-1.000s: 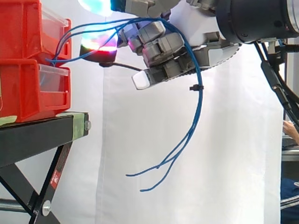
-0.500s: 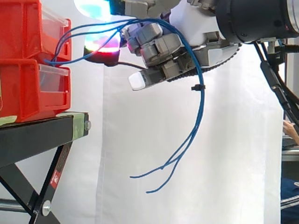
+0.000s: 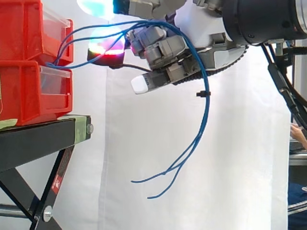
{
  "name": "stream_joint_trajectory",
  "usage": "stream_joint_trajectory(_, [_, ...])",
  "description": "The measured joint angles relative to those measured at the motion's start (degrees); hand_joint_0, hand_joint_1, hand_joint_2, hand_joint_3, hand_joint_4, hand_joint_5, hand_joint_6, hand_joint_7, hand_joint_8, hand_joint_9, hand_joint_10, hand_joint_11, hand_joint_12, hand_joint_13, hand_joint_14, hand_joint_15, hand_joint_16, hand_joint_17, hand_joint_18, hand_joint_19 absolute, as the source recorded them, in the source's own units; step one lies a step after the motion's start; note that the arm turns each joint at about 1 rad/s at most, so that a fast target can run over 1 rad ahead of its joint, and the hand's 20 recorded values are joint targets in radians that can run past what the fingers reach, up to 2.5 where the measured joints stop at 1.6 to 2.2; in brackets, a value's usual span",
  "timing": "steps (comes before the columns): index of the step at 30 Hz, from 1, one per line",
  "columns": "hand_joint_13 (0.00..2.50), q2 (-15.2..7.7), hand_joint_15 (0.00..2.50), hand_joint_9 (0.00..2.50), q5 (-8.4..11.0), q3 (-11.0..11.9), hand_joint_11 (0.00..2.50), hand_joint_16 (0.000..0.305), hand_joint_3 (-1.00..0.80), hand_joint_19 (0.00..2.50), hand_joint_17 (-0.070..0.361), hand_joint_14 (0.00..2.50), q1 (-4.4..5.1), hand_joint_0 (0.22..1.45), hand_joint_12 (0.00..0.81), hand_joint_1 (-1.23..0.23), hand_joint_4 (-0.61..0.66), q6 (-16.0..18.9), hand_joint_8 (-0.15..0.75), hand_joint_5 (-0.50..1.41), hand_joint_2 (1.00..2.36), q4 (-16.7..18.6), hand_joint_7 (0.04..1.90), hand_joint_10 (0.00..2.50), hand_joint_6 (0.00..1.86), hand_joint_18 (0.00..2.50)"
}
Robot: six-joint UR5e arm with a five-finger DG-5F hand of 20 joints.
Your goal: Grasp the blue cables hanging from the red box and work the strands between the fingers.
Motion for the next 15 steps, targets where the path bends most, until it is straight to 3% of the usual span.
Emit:
stream_joint_trajectory(6, [0.79, -0.01, 1.68, 0.27, 0.0, -0.02, 2.5, 0.068, -0.72, 0.57, 0.152, 2.5, 0.09, 0.82, 0.579, -0.81, 0.3, -1.03, 0.501, -0.03, 1.01, -0.79, 1.33, 2.5, 0.41, 1.07])
stream_joint_trajectory(15, [0.79, -0.03, 1.65, 0.27, 0.0, -0.01, 2.5, 0.067, -0.79, 0.56, 0.15, 2.5, 0.54, 0.83, 0.579, -0.81, 0.3, -1.51, 0.503, -0.04, 1.01, -1.91, 1.32, 2.5, 0.41, 1.06])
